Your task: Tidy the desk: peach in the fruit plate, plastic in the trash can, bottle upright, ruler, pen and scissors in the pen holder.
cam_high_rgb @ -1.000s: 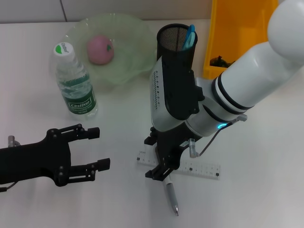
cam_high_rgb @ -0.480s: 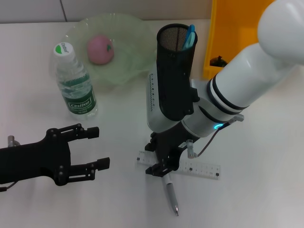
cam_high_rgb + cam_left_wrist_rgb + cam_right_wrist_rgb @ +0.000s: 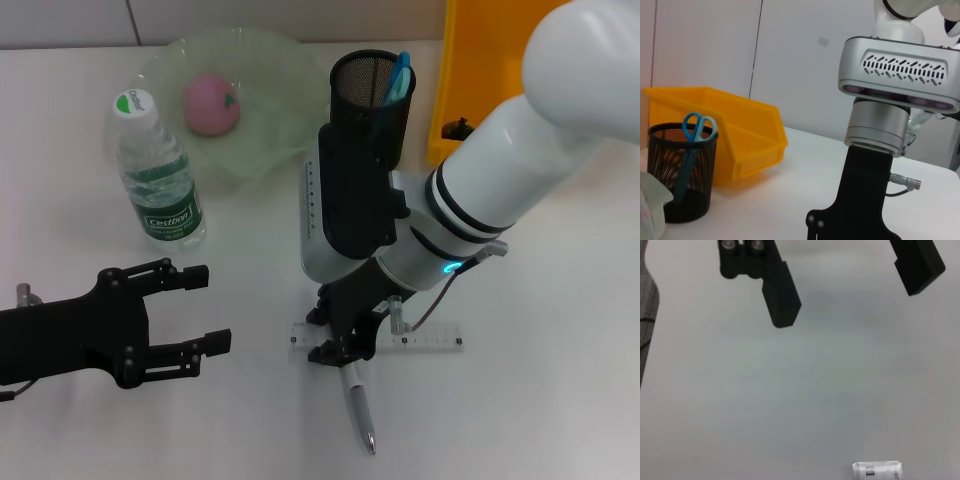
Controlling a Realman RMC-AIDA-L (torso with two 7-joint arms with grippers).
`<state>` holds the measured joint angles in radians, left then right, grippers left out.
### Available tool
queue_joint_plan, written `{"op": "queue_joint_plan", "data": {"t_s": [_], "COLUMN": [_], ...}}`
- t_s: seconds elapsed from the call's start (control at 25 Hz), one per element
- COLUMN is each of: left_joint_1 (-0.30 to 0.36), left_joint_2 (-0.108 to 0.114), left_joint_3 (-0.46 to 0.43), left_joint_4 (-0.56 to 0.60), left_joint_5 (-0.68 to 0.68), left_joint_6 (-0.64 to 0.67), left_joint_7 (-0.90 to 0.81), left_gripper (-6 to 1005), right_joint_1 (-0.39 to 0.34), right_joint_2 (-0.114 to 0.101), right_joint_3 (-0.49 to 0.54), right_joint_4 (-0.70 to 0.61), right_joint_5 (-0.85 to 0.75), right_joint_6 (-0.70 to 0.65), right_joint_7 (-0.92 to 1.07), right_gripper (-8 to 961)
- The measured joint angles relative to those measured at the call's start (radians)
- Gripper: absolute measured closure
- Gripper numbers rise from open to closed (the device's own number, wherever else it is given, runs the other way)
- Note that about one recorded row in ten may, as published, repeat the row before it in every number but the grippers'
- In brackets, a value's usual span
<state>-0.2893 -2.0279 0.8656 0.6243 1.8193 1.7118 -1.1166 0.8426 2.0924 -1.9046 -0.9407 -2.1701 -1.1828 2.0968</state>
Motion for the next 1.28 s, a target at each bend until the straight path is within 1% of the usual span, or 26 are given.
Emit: {"op": "queue_joint_plan", "data": {"t_s": [0.08,0.24,0.32,0.36,0.4,0.56,0.6,0.68,0.72,0.76,0.8,0.84,0.92,0.96,1.0,1.04,1.12,1.16,1.2,1.28], "left_joint_1": [0.000,-0.001,-0.001,-0.001,-0.001,-0.001,-0.001,-0.001,-0.001,-0.001,-0.001,-0.001,-0.001,0.000,0.000,0.001,0.002,0.002,0.002,0.002], "left_joint_2": [0.000,0.000,0.000,0.000,0.000,-0.002,-0.003,-0.004,-0.004,-0.007,-0.007,-0.009,-0.014,-0.016,-0.017,-0.018,-0.022,-0.023,-0.026,-0.029], "left_joint_3": [-0.002,-0.002,-0.002,-0.002,-0.002,-0.002,-0.002,-0.002,-0.002,-0.002,-0.002,-0.002,-0.002,-0.002,-0.002,-0.002,-0.002,-0.002,-0.002,-0.002], "left_joint_4": [0.003,0.005,0.005,0.007,0.007,0.008,0.008,0.008,0.008,0.005,0.005,0.003,0.001,0.001,0.000,0.000,-0.001,-0.001,-0.001,-0.001], "left_joint_5": [0.000,0.000,0.000,0.000,0.000,-0.002,-0.003,-0.003,-0.003,-0.003,-0.003,-0.003,-0.002,-0.002,-0.001,-0.001,-0.001,-0.002,-0.003,-0.005], "left_joint_6": [0.000,0.000,0.000,0.001,0.002,0.007,0.007,0.007,0.007,0.005,0.005,0.003,0.002,0.001,0.001,0.001,0.000,0.000,-0.001,-0.004], "left_joint_7": [0.000,0.000,0.000,0.000,0.000,0.000,0.000,0.000,0.000,0.000,0.000,0.000,0.000,0.001,0.002,0.002,0.002,0.002,0.002,0.002], "left_gripper": [199,199,199,199,199,199,199,199,199,199,199,199,199,199,199,199,199,199,199,199], "right_joint_1": [-0.001,-0.009,-0.019,-0.032,-0.032,-0.070,-0.095,-0.131,-0.131,-0.176,-0.176,-0.206,-0.252,-0.287,-0.287,-0.296,-0.299,-0.284,-0.284,-0.256], "right_joint_2": [0.000,0.000,-0.001,-0.004,-0.004,-0.008,-0.009,-0.009,-0.009,-0.008,-0.008,-0.008,-0.008,-0.008,-0.008,-0.007,-0.006,-0.005,-0.005,-0.003], "right_joint_3": [0.004,0.014,0.038,0.076,0.076,0.196,0.261,0.336,0.336,0.391,0.391,0.402,0.406,0.402,0.402,0.399,0.386,0.372,0.372,0.362], "right_joint_4": [-0.005,-0.027,-0.049,-0.072,-0.072,-0.123,-0.157,-0.213,-0.213,-0.282,-0.282,-0.318,-0.361,-0.374,-0.374,-0.367,-0.321,-0.244,-0.244,-0.138], "right_joint_5": [0.000,0.000,0.000,0.000,0.000,-0.010,-0.010,-0.010,-0.010,0.008,0.008,0.033,0.102,0.218,0.218,0.294,0.466,0.663,0.663,0.897], "right_joint_6": [0.000,-0.001,-0.006,-0.011,-0.011,-0.011,-0.007,0.015,0.015,0.064,0.064,0.124,0.246,0.368,0.368,0.423,0.511,0.569,0.569,0.593], "right_joint_7": [0.006,0.022,0.023,0.031,0.031,0.047,0.048,0.048,0.048,0.040,0.040,0.024,-0.031,-0.134,-0.134,-0.204,-0.368,-0.557,-0.557,-0.794], "right_gripper": [541,552,558,558,558,558,558,558,558,558,558,558,558,558,558,558,558,558,558,558]}}
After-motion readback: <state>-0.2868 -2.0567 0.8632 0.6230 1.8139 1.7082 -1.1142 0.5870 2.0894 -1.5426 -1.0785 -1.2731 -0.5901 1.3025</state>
